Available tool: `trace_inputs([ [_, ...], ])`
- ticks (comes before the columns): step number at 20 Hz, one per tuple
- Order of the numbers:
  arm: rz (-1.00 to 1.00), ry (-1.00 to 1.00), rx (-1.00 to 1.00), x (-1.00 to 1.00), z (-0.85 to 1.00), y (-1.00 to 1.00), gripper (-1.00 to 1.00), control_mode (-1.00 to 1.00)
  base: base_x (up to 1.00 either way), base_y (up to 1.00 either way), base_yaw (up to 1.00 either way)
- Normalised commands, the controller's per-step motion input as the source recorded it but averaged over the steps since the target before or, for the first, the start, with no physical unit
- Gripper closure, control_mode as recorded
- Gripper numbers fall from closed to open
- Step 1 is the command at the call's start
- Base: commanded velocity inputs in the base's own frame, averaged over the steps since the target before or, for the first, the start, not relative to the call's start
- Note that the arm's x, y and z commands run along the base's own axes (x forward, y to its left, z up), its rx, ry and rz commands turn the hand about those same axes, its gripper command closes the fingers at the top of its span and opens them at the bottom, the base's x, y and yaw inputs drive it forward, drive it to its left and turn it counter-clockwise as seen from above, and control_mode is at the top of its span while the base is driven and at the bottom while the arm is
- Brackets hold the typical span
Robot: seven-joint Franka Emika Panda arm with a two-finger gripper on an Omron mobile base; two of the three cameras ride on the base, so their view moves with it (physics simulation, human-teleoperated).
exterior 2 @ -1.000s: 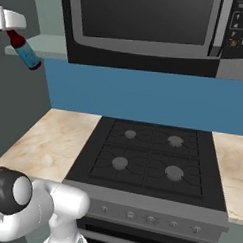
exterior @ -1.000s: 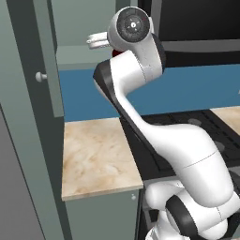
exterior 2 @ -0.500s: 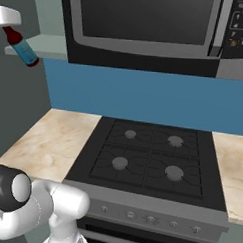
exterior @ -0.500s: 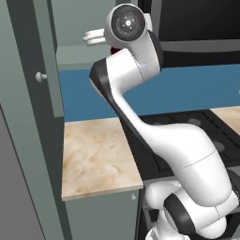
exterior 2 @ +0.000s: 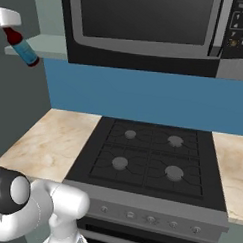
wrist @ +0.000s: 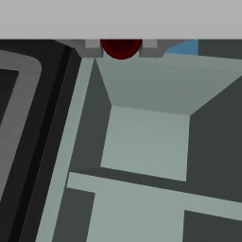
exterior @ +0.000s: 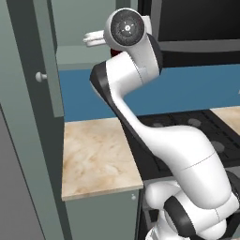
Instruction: Pick the beer from the counter and place it in the open cabinet.
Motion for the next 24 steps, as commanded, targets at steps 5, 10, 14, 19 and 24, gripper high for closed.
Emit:
trace_inputs([
  [5,0.0,-0.06,0.02,0.0,0.23,0.0,1.0,-1.0,0.0,0.0,0.0],
  [10,0.0,-0.12,0.04,0.0,0.37,0.0,1.0,-1.0,0.0,0.0,0.0],
  [14,0.0,-0.03,0.0,0.0,0.04,0.0,1.0,-1.0,0.0,0.0,0.0],
  [19,0.0,0.0,0.0,0.03,0.0,0.0,1.0,-1.0,0.0,0.0,0.0],
  [24,0.0,0.0,0.0,0.14,0.0,0.0,1.0,-1.0,0.0,0.0,0.0],
])
